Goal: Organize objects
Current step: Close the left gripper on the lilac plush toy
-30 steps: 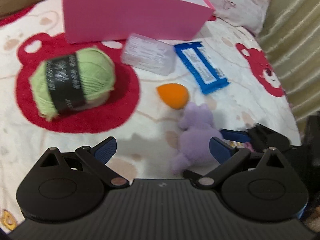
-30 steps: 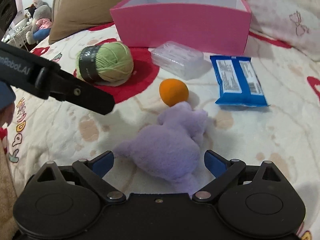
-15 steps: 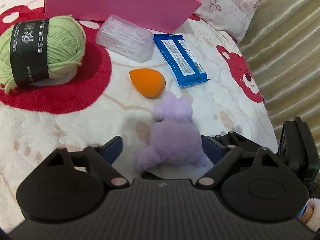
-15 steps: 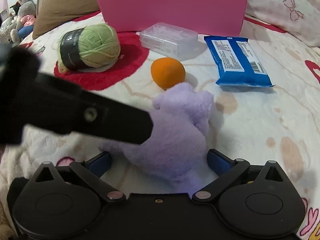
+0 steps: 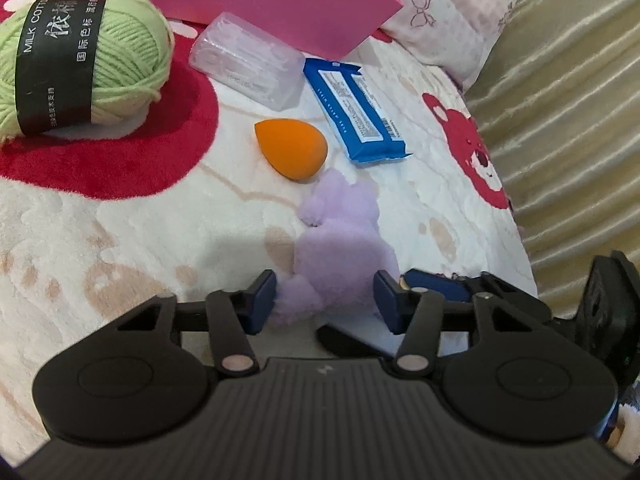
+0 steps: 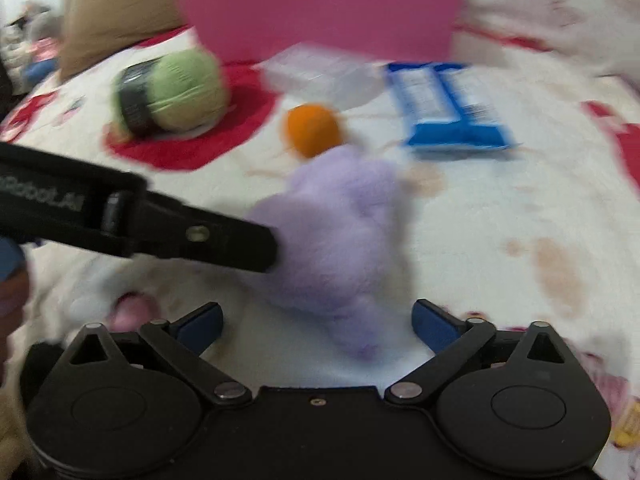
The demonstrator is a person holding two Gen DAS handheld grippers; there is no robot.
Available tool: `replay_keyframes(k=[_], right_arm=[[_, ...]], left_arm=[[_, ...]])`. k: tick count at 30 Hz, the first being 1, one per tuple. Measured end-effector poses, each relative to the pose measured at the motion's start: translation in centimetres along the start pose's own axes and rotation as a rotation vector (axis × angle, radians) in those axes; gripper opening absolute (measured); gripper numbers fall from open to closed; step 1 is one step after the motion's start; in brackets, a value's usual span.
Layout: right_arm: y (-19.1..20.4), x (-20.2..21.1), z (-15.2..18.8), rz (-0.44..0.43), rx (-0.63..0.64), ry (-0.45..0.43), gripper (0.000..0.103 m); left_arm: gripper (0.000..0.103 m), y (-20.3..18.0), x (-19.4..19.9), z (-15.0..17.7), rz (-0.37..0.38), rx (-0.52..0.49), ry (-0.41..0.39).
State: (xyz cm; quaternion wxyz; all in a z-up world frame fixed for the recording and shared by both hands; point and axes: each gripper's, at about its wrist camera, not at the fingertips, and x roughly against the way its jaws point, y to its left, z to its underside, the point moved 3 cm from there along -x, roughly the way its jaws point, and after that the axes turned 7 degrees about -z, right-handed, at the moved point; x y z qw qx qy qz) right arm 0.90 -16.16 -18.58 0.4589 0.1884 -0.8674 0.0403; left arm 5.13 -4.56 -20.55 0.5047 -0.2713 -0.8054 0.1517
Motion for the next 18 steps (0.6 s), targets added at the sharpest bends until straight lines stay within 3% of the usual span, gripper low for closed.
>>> replay_keyframes(k=[2,5,9,13,18], right_arm=[[0.0,0.9,0.1,0.012,0.015,-0.033,0.099],[0.1,1.9,-0.1,-0.07,0.007,-0.075,0.095],[0.7,1.6,-0.3,-0.087,0.028,-0.083,0.085],[-0.3,1.2,-0.7,-0.117,-0.047,-0.098,0.073],[-0.9,0.3,-0.3,-0.152,-0.097,-0.108,0.072]], left_arm=[[0.036,-0.2,0.2,0.0,0.021,-0.015,-0.002],[0.029,-0.4,0.5,-0.1,0.066,-0.001,0.004],[0.029,-0.6,0.5,0.0,0.029,-0.023,-0.006],[0.029,-0.4,0.2,-0.3,0.034,-0.003,-0.001],[0.028,-0.7,-0.5,-0.3,0.011,-0.016,0.0]])
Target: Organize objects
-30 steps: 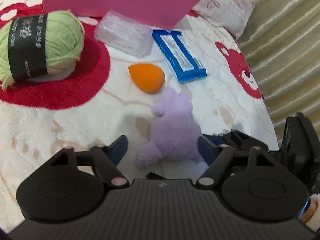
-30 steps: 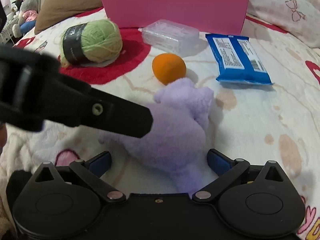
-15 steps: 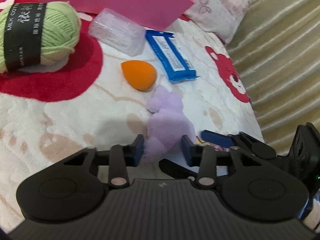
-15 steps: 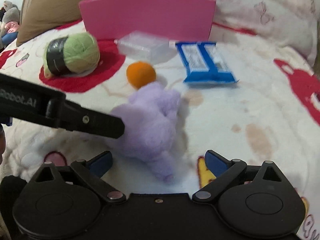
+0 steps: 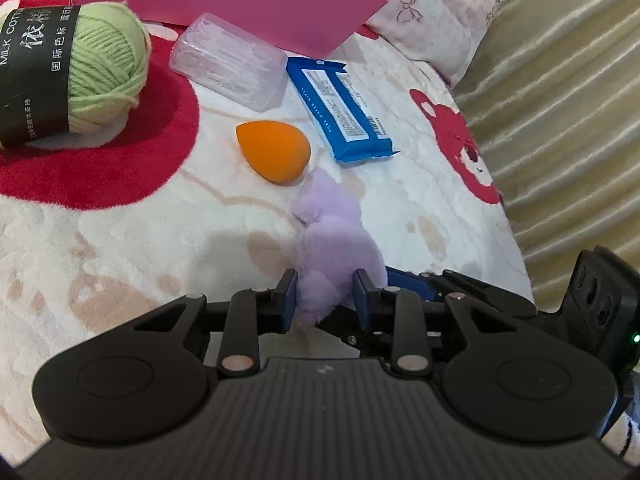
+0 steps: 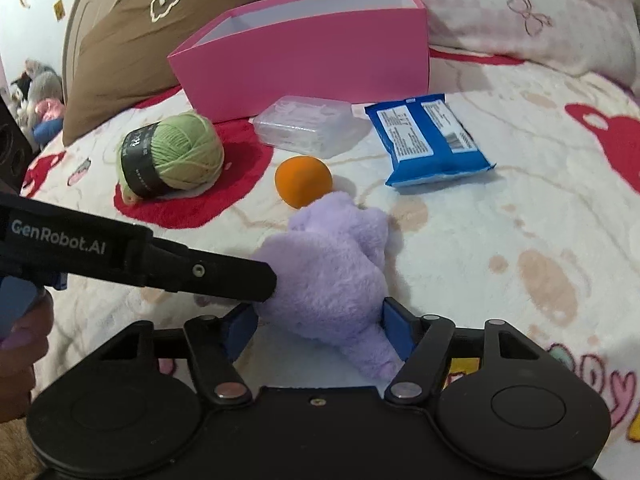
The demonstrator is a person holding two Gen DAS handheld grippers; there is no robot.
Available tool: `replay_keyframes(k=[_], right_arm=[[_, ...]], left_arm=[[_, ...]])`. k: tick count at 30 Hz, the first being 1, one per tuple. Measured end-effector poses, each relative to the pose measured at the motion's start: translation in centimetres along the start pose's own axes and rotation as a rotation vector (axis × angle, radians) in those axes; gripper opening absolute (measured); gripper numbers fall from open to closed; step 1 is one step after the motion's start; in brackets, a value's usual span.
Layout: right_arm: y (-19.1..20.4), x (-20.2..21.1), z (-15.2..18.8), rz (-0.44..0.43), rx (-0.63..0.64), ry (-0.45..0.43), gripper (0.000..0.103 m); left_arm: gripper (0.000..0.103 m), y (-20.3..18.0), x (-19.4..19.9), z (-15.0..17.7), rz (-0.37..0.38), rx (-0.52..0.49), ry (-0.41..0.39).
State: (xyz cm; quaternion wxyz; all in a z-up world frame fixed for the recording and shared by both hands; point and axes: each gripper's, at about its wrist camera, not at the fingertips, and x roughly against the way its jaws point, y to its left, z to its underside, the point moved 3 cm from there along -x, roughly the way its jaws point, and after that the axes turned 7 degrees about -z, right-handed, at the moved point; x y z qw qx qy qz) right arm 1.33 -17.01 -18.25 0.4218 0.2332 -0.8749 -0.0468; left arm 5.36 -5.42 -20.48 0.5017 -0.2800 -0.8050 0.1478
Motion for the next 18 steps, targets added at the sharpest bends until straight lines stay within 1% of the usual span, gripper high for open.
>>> replay_keyframes(k=[4,7,9,14,18], right_arm=[[0.3,-0.6,0.0,0.017,0.037,-0.002,0.072],[0.3,-0.4,-0.1,0.016,0.056,-0.012,0.069],[0.5,-0.2,-0.1,0.024,0.074,-0.017,0.066],[1.2,0.2,-0.2,0.046,0.139,-0.025,0.063],[1.6,0.8,-0.6,0.042,0.171,-0.042,0.062]], left_arm=[[0.026,0.2,-0.2,0.1,-0.002,0.022,-0.001],[0.024,-0.1,0.0,0.1,-0.004,0.018,-0.008],[0.024,-0.3,0.0,0.3,0.006,0.04,-0.008],[0.024,-0.9,0.7,0.5,-0.002,0.014,-0.028],[0.024,-1.4,1.6,0.5,-0.016,0.008,-0.048]])
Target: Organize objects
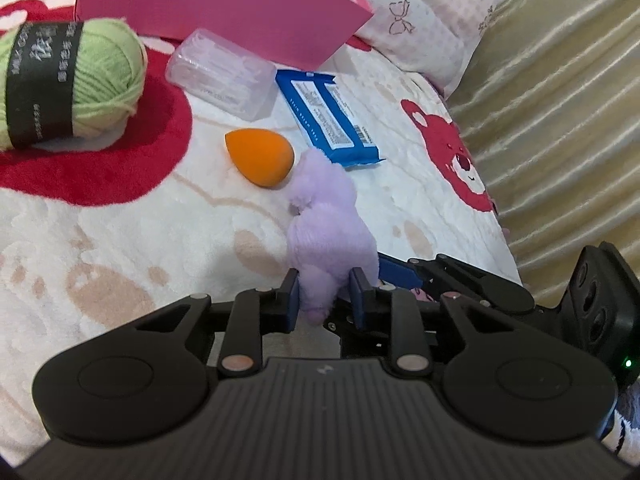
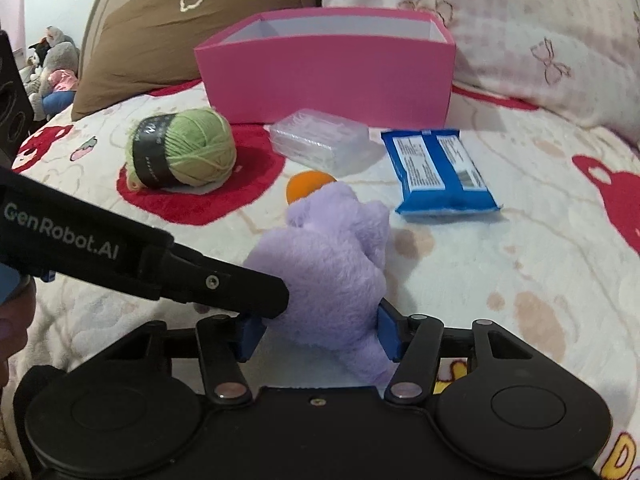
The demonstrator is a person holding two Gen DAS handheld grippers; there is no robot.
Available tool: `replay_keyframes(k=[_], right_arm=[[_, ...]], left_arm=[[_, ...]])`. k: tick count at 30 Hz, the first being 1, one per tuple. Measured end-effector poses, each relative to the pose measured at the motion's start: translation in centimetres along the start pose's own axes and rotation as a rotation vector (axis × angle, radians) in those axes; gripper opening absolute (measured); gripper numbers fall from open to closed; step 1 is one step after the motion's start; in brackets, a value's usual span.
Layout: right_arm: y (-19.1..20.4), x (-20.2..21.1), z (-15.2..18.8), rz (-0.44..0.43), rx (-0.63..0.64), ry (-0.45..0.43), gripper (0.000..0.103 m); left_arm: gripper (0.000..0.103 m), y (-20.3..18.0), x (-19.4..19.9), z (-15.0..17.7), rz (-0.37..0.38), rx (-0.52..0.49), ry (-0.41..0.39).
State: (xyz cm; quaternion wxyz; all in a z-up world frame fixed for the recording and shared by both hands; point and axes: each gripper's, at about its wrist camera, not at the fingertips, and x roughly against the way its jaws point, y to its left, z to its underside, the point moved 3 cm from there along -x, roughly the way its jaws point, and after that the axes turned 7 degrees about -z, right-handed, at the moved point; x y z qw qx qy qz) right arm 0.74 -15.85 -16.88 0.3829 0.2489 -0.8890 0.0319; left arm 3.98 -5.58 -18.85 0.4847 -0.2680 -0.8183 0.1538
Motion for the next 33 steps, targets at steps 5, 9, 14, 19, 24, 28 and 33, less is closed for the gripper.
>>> replay_keyframes(k=[5,9,14,19,24,28,33], right_arm=[[0.8,0.2,-0.6,-0.006,0.049,0.002,0.062],[1.0,0.6,-1.4,-0.03,0.053,0.035,0.062],[0.9,1.5,-2.5,-0.053,0.063,0.042,0.062],[1.6,2.3,-3.9,-0.049,0.105,0.037,0.062],[2.4,2.6,-5.6,-0.034,0.118,0.057,0.061],[3.2,3.0,-6.6,-0.034,0.155,0.061,0.061],[3.8,4.0,-8.5,-0.05,0.199,0.029,0.061]], left_arm=[[0.024,-0.4,1.0,-0.2,-0.025,0.015,-0.004],[0.025,-0.3,1.7,-0.4,-0.021,0.053,-0.005],[0.025,-1.0,2.7,-0.9,-0.02,0.061,-0.021],[0.025,-2.1,4.2,-1.9,-0.071,0.046,-0.046],[0.025,-2.8,5.6,-2.8,-0.108,0.022,-0.067],[0.025,-3.3,7.1,-3.7,-0.134,-0.015,-0.076],[0.025,-3.9,8.8,-5.2,-0.146,-0.042,-0.104]])
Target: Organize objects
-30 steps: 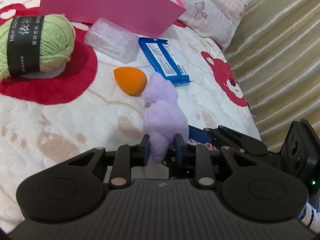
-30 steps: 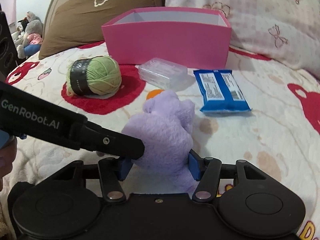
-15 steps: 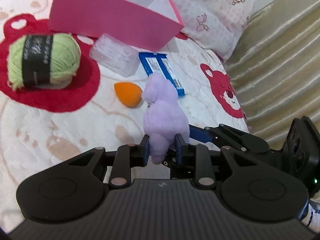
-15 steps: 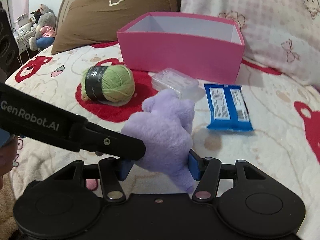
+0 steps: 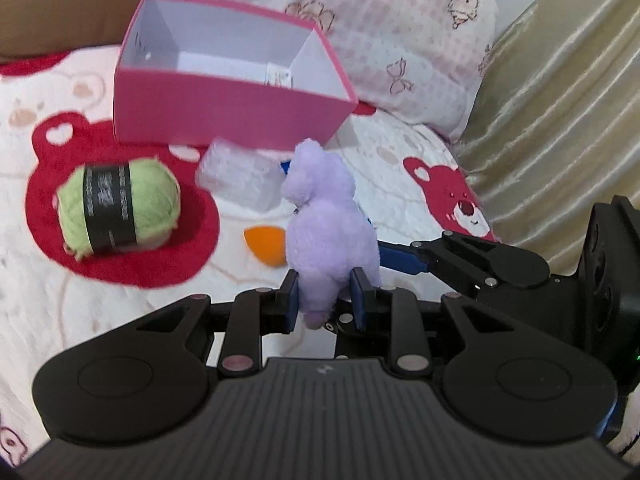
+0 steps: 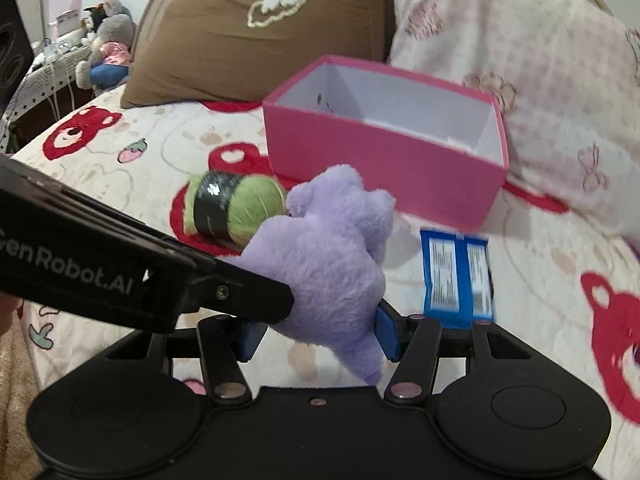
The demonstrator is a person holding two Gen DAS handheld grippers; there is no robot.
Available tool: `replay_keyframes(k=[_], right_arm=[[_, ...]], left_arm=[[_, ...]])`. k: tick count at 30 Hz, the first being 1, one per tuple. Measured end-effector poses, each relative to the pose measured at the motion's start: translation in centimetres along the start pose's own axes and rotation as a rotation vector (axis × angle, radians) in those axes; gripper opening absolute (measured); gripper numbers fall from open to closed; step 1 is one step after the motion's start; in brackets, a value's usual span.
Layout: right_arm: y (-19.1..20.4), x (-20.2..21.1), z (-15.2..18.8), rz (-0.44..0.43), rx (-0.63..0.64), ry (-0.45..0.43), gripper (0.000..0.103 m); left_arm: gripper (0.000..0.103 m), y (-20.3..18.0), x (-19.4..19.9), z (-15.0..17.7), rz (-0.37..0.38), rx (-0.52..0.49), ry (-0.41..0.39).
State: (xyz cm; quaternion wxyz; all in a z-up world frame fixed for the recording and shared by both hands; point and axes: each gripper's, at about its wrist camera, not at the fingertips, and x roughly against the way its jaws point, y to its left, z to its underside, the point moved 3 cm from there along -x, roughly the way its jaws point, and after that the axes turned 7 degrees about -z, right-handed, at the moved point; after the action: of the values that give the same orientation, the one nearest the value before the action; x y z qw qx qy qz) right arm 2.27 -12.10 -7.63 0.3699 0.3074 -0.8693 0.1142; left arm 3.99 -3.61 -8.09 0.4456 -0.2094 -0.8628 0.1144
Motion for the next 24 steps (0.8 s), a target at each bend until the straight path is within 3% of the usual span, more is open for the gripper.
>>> replay_keyframes(k=[10,16,24], right_arm=[[-0.4,0.8,-3.4,-0.03,0.065,-0.04,0.061],[-0.7,0.7,-5.7,-0.07,0.092,-0.071,0.061],[-0.8,1.4,-9.1,-0.096,0.086,-0.098,0.061]], left_arm=[[0.025,0.4,1.6,-3.5,-0.009,0.04,0.001],[0.025,0.5,2.6,-5.8,-0.057,0.06,0.019],[0.025,0.2,4.3,-9.1,-0.082,0.032,-0.002]])
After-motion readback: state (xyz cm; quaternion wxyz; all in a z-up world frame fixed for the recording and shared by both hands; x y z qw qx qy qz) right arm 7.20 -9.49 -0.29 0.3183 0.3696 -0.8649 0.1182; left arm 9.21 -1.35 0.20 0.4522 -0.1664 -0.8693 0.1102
